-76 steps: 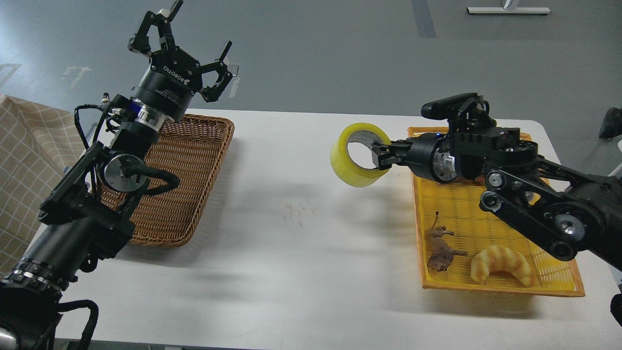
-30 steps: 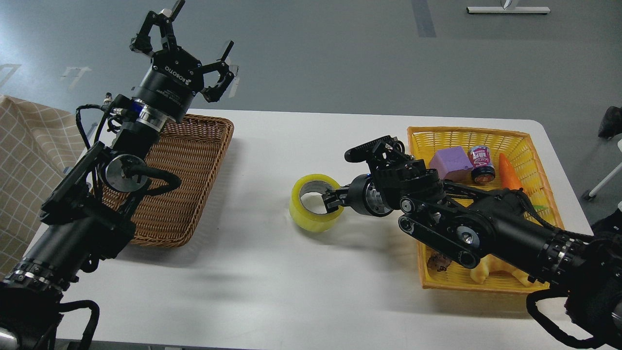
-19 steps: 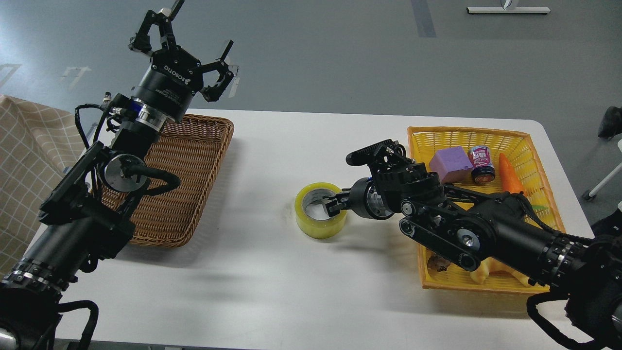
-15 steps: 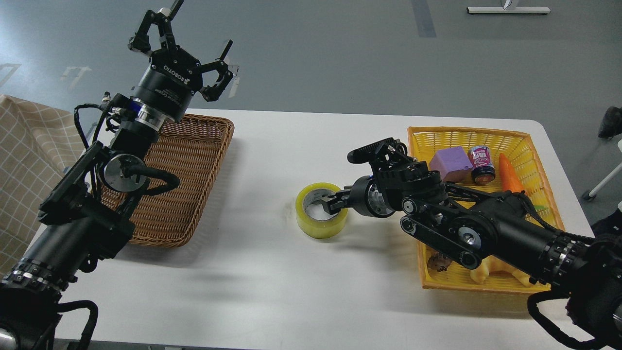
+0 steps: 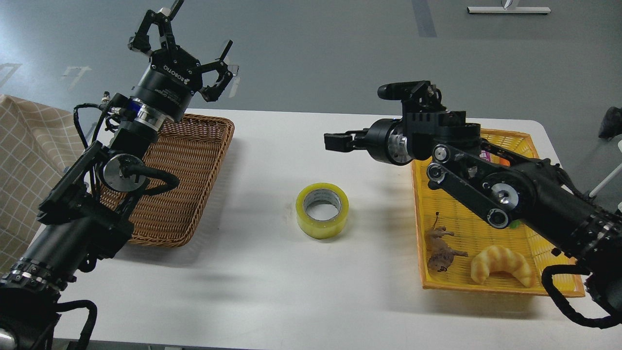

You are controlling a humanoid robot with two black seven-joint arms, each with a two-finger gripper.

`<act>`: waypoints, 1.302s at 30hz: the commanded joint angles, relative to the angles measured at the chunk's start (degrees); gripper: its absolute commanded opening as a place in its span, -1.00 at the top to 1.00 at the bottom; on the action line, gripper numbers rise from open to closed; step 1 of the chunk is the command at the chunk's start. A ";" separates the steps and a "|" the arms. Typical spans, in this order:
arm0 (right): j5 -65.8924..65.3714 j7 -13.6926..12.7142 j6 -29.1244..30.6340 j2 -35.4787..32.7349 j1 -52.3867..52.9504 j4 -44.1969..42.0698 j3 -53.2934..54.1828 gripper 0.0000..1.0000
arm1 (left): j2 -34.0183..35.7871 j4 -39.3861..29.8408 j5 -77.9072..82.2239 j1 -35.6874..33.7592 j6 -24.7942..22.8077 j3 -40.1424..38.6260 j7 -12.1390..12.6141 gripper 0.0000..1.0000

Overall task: Place and transfer tape with both arms
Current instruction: 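Open the right gripper and raise it back above the tray, then reach the left gripper toward the tape roll on the table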

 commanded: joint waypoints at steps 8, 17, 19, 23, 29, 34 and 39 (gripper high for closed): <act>15.69 0.40 0.00 -1.19 -7.38 3.70 25.59 -0.99 | 0.00 0.06 3.89 -0.19 0.00 0.00 0.09 -0.96; 34.32 0.40 0.00 1.01 -12.57 3.09 42.92 -1.00 | 0.00 0.06 9.42 -0.81 0.00 0.00 0.09 -0.96; 38.82 0.40 0.00 1.72 -12.92 3.00 45.56 -1.00 | 0.09 0.06 10.30 -0.81 0.00 0.00 0.09 -0.96; 49.17 0.31 0.00 3.47 -14.32 2.91 49.78 -1.00 | 1.14 0.06 12.32 -0.54 0.00 0.00 0.09 -0.96; 62.90 0.22 0.00 4.88 -16.70 2.38 50.14 -1.00 | 2.81 -0.02 13.82 -0.54 0.00 0.78 0.09 -0.96; 72.48 -0.48 0.00 8.22 -18.81 2.30 50.23 -1.00 | 4.31 -0.28 17.32 -1.16 0.00 2.55 -0.09 -0.96; 73.55 -0.74 0.00 8.48 -21.97 2.56 49.97 -1.00 | 4.39 -2.04 26.55 -1.51 0.00 2.55 -0.26 -0.96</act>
